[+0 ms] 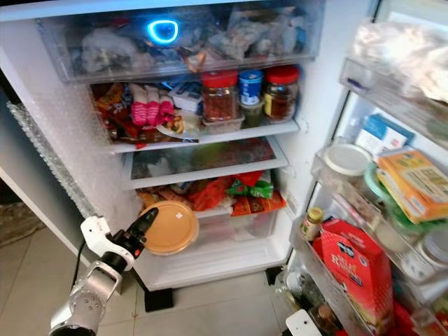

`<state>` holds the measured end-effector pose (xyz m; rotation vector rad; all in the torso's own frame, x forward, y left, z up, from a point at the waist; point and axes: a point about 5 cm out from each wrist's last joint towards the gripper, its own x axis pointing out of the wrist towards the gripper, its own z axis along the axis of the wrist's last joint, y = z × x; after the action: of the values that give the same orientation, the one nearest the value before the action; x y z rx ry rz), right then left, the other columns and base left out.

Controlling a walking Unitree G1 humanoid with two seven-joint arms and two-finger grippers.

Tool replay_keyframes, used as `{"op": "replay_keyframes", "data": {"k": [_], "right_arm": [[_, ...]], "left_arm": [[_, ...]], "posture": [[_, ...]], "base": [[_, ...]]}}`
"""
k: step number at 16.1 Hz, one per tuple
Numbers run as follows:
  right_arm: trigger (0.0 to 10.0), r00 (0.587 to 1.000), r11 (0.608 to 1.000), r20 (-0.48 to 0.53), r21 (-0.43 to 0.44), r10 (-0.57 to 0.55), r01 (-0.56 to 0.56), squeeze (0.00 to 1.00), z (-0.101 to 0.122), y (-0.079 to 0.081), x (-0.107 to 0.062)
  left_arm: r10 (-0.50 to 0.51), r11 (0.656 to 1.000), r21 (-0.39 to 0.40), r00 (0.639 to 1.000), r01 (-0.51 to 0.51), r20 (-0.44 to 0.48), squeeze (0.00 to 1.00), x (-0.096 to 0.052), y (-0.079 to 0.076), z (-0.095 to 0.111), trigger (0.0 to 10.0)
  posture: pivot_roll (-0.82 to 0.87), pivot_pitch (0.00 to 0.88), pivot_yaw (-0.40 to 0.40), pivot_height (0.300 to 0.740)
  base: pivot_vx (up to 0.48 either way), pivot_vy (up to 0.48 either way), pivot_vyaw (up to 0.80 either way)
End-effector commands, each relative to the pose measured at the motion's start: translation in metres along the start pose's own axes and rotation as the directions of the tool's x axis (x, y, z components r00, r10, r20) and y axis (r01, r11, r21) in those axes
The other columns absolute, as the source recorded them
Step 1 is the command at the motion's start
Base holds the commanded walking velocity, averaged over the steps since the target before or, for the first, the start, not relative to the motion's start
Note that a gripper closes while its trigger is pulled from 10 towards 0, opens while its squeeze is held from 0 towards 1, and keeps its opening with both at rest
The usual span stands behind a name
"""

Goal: Restocking fridge

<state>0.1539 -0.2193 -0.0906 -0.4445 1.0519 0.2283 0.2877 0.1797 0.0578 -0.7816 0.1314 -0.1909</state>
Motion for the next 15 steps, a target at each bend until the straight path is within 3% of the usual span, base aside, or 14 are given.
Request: {"op": "replay_keyframes", "data": {"k": [1, 15], "right_arm": [[10.0, 0.997, 0.998, -0.046, 0.004, 0.068, -0.068, 0.0, -0.0114, 0.0179, -0.0008], [10.0, 0.996, 0.997, -0.048, 0.011, 0.076, -0.076, 0.0, -0.0102, 0.0178, -0.0004]], "left_arm": [[-0.004, 1.0, -0.006, 1.0, 0.004, 0.007, 0.0, 0.0019, -0.0009, 0.0011, 10.0], [-0.015, 1.0, -0.008, 1.0, 0.015, 0.016, 0.0, 0.0038, -0.0024, 0.0029, 10.0]], "posture": [[-0.05, 0.0, 0.045, 0.652], [-0.05, 0.0, 0.045, 0.652]], "base": [[0.255, 0.0, 0.0], [0.322, 0.0, 0.0]]}}
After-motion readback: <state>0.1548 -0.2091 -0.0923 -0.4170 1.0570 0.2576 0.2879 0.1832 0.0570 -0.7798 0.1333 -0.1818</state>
